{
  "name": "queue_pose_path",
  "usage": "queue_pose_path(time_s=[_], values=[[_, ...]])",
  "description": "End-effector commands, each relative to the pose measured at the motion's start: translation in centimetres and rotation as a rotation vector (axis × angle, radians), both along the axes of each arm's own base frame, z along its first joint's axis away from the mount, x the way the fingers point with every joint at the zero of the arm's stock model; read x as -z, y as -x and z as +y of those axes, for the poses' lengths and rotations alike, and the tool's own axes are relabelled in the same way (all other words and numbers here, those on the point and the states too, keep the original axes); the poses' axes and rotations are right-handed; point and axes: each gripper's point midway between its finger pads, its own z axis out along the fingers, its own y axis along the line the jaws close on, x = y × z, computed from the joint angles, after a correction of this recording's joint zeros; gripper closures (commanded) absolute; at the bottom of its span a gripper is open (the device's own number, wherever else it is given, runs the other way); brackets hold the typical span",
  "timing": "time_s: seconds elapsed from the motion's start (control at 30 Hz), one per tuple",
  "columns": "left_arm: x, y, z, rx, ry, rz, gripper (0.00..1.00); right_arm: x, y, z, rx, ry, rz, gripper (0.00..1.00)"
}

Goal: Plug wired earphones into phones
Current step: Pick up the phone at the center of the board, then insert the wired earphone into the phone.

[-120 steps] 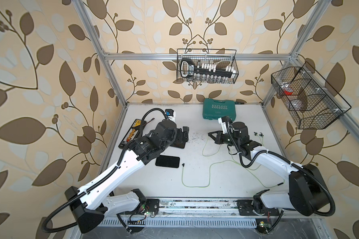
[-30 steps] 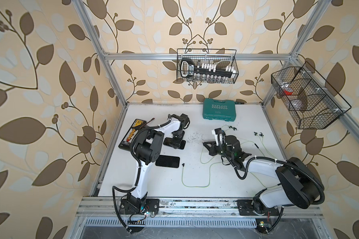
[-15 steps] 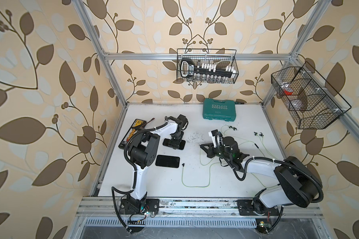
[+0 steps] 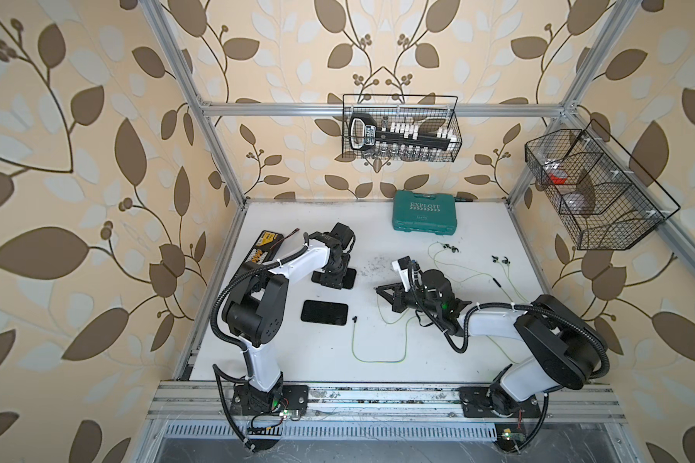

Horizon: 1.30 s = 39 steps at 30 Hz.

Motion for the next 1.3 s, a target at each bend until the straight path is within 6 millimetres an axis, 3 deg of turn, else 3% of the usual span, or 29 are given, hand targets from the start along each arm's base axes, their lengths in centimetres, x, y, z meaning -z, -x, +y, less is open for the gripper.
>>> queue_pose_path(time_s=[0.0,0.17,0.33,0.67,0.97,1.27], values=[[-3.2,-0.8,-1.1,-0.027,0.135,-0.115,0.32,-1.4,-0.4,1.1,-0.015,-0.063,-0.009,1.00],[-3.9,-0.2,-2.3,-0.024,0.256,-0.193,0.32,-1.8,-0.3,1.2,-0.011,-0.110,0.004,1.00],[-6.4,1.0,-2.1,-0.006,0.255,-0.271,0.32,-1.6,-0.4,1.2,-0.004,-0.111,0.013,1.00],[-10.6,3.5,-1.5,0.035,0.178,-0.463,0.32,-4.4,0.6,0.5,0.026,-0.157,-0.080,1.00],[-12.0,3.5,-2.8,0.083,0.221,-0.584,0.34,-6.2,0.9,-0.5,0.064,-0.168,-0.137,1.00],[-12.8,4.0,-4.1,0.133,0.234,-0.613,0.36,-7.1,2.6,0.9,0.013,-0.185,-0.172,1.00]])
